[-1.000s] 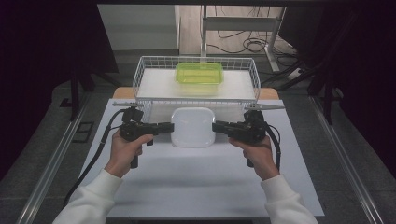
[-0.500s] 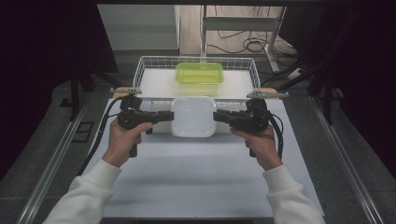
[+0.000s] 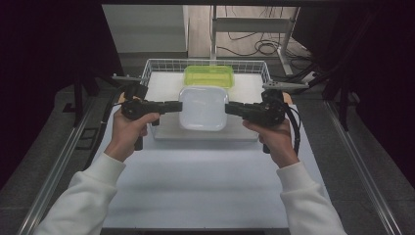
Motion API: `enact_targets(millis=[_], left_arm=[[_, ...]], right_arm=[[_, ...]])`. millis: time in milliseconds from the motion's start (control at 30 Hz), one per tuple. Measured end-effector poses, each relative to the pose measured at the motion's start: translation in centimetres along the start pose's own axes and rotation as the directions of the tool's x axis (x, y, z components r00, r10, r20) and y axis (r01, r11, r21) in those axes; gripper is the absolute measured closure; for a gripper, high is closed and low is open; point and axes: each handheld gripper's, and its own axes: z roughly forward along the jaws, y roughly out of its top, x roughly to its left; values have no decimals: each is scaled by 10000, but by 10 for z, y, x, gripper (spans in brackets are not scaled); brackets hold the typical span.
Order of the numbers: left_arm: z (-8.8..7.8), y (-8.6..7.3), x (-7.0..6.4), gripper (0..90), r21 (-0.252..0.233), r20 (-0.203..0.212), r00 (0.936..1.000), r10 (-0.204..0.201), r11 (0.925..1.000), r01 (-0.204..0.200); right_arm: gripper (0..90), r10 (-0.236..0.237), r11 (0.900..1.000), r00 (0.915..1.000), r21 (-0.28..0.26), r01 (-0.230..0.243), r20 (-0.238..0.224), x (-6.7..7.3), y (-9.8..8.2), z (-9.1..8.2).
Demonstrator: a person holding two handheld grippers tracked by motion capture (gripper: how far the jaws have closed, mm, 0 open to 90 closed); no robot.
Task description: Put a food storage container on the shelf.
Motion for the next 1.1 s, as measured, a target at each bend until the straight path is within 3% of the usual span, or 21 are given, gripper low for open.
enact_targets(millis=[533,733,1100], left_arm=[[-5,34,-2,787,-133,-50,9997,224,9997,-224],[-3,46,-1,787,-181,-143,9992,377,9991,-380],[4,72,11,786,-271,-201,9994,290,9992,-296]], right_arm=[[762,-43,9998,9997,-201,38,-230,-5,34,-1],[762,-61,9997,9999,-230,59,-112,-9,45,0],[762,-39,9998,9999,-183,41,103,-22,69,9]])
